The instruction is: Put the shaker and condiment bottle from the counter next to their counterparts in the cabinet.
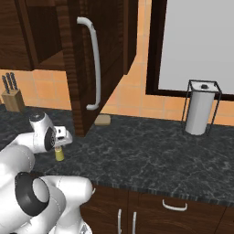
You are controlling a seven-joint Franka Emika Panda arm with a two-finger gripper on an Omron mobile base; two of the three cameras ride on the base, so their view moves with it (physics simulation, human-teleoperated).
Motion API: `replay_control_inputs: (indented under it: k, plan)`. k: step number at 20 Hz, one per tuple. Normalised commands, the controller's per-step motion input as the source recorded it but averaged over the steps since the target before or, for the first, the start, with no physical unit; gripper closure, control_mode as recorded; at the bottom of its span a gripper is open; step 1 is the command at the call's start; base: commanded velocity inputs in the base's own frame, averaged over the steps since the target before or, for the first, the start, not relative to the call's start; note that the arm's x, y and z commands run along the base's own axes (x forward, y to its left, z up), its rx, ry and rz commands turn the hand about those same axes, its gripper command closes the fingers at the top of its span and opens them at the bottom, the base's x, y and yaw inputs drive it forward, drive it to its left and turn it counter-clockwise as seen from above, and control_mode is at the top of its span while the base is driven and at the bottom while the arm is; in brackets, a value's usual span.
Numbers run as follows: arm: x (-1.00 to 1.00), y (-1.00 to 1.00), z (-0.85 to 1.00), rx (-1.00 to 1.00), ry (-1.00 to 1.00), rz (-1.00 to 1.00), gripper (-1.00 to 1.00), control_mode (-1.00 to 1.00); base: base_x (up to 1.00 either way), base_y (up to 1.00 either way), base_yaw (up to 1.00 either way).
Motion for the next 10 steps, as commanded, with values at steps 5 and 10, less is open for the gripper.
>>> replay_control_inputs:
  k: [5,10]
  plan:
    - [0.03,0.00,-0.27,-0.02,0.00,0.00,-1.00,-1.00,0.00,0.00,0.00]
    - [0.03,0.01,-0.24,-0.02,0.00,0.00,1.00,-1.00,0.00,0.00,0.00]
